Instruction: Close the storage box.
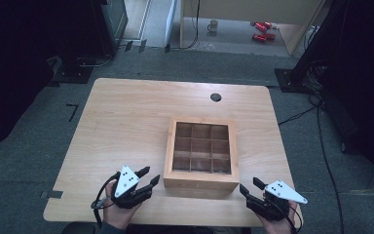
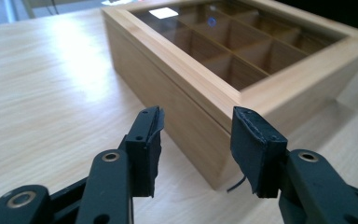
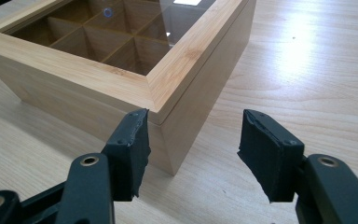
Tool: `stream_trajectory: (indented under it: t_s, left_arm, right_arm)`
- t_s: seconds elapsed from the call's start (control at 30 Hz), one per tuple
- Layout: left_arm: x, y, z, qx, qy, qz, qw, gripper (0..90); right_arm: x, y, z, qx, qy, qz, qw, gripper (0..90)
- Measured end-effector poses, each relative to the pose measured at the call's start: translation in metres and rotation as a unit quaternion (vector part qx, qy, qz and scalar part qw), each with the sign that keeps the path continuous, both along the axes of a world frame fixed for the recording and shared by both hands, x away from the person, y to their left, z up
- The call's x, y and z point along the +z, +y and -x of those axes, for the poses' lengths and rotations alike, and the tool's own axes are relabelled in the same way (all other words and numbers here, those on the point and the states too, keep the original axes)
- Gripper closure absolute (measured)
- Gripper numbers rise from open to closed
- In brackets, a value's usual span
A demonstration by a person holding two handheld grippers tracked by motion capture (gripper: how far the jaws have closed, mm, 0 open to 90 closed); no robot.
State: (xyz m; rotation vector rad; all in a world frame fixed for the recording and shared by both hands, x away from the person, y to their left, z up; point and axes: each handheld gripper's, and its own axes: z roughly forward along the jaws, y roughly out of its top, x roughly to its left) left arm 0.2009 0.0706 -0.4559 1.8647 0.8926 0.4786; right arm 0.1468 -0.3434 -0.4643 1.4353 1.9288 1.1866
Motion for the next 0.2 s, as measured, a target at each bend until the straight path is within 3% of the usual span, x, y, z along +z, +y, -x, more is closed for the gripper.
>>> stream_trajectory:
  t_s: [0.2]
  left_arm:
    - [0.004, 0.014, -0.005, 0.024, -0.014, 0.007, 0.9996, 50.3]
  right_arm:
    - [-0.001, -0.001, -0.001, -0.003, 0.003, 0.001, 1.0, 41.6]
